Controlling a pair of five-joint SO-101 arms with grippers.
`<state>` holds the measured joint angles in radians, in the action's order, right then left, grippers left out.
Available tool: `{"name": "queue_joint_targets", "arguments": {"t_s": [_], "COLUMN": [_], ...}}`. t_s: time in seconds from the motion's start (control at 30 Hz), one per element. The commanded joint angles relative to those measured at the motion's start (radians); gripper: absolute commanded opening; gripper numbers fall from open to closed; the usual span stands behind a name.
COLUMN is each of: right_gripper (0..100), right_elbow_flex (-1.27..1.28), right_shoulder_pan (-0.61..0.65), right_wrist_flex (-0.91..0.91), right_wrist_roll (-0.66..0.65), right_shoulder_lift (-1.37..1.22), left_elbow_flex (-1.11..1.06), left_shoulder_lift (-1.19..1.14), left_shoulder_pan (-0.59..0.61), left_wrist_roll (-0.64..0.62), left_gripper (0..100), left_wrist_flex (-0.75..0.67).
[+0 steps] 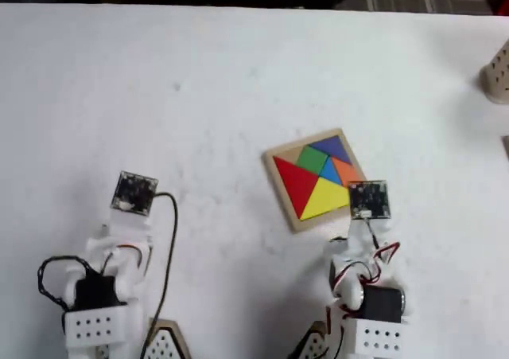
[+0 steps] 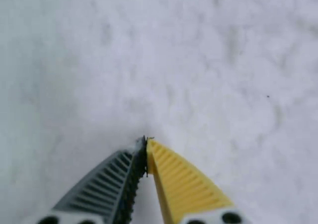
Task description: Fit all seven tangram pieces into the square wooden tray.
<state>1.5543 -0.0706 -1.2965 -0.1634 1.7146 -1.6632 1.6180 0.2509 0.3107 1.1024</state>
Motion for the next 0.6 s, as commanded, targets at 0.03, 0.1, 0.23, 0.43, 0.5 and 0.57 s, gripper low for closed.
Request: {"name": "queue_joint_targets", "arguments": {"t_s": [0.03, 0.1, 0.23, 0.43, 0.5, 0.57], "right_gripper": [1.8, 2.1, 1.8, 1.8, 1.8, 1.8], "right_elbow_flex": [0.087, 0.114, 0.130, 0.135, 0.135, 0.135], "right_shoulder_pan": [-0.096, -0.110, -0.104, -0.108, -0.108, -0.108], "right_wrist_flex": [0.042, 0.067, 0.059, 0.024, 0.025, 0.025], "right_wrist_roll": [0.012, 0.015, 0.011, 0.011, 0.011, 0.011], "right_shoulder_lift": [-0.005, -0.002, 0.035, 0.090, 0.085, 0.085], "left_elbow_flex": [-0.026, -0.029, -0.029, -0.031, -0.031, -0.031], "left_shoulder_lift": [0.202, 0.220, 0.206, 0.206, 0.206, 0.206], "left_shoulder_pan": [-0.013, -0.013, -0.013, -0.013, -0.013, -0.013], "left_wrist_roll": [-0.005, -0.005, -0.005, -0.002, -0.002, -0.002], "left_gripper": [2, 2, 2, 2, 2, 2], "left_wrist_flex": [0.086, 0.092, 0.097, 0.183, 0.183, 0.183]}}
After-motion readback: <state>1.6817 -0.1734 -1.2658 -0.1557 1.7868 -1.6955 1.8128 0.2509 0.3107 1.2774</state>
